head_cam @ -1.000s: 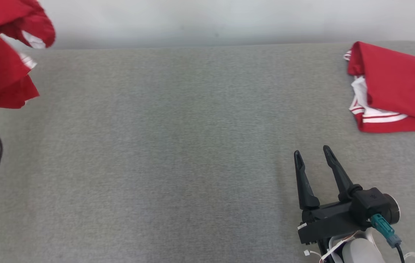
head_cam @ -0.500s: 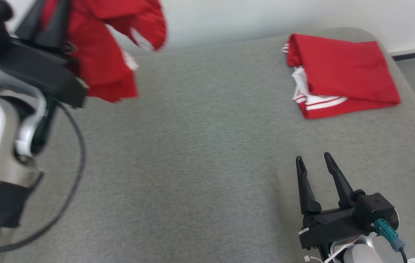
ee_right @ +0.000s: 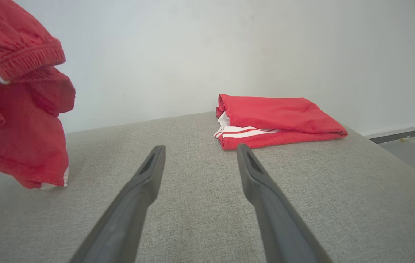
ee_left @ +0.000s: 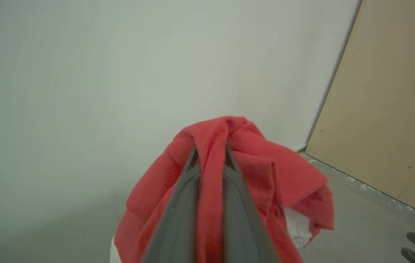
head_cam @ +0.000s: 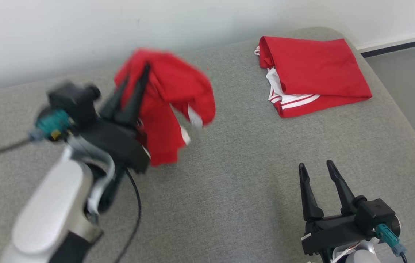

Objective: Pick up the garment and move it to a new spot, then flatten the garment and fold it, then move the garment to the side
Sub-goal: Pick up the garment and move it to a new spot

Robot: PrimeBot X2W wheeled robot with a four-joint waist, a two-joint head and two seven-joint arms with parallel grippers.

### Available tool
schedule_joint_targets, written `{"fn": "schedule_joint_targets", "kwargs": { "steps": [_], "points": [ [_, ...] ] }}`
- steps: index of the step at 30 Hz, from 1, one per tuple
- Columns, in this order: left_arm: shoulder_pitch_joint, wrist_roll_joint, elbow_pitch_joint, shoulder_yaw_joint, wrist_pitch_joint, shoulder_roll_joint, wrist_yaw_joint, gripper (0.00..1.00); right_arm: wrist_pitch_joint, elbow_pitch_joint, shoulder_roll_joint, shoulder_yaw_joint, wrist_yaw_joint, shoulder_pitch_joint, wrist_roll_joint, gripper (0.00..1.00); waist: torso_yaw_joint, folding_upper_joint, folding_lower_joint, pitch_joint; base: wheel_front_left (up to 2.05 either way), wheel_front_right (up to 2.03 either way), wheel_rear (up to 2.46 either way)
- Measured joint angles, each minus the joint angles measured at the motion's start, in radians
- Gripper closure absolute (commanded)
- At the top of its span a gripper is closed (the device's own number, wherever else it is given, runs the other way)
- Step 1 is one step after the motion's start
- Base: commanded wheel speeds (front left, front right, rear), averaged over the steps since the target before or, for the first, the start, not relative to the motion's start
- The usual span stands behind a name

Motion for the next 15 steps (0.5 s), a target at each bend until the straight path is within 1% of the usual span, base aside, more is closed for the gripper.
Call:
{"fn": "schedule_joint_targets", "kwargs": {
  "steps": [4,6,7,13,14,15],
  "points": [
    [0.089,-0.014,0.059,-0.03,-0.034,-0.038,-0.001,1.0,0.0,0.01,0.0,-0.001,0.0,0.003,-0.002,0.0,0.012,0.0001,0.0001,-0.002,0.0,0.0,0.0],
    [0.131,-0.044,0.1,-0.037,-0.053,-0.063,-0.003,1.0,0.0,0.014,0.0,0.0,0.0,0.004,-0.005,0.0,0.019,0.0,0.0001,-0.002,0.0,0.0,0.0],
    [0.16,-0.039,0.158,-0.057,-0.063,-0.069,-0.011,1.0,0.0,0.02,-0.001,0.003,0.0,0.004,-0.005,0.0,0.025,0.0,0.0001,-0.002,0.0,0.0,0.0],
    [0.195,-0.043,0.303,-0.091,-0.097,-0.097,-0.037,1.0,0.0,0.031,0.0,0.011,0.0,0.0,-0.005,0.0,0.04,0.0,0.0001,-0.003,0.0,0.0,0.0],
    [0.196,-0.043,0.321,-0.097,-0.101,-0.103,-0.043,0.84,0.0,0.032,0.0,0.012,0.0,0.0,-0.005,0.0,0.042,0.0,0.0001,-0.004,0.0,0.0,0.0],
    [0.196,-0.041,0.332,-0.101,-0.111,-0.109,-0.045,0.2,0.0,0.033,0.0,0.013,0.0,0.0,-0.005,0.0,0.044,0.0001,0.0001,-0.006,0.0,0.0,0.0]
  ]
}}
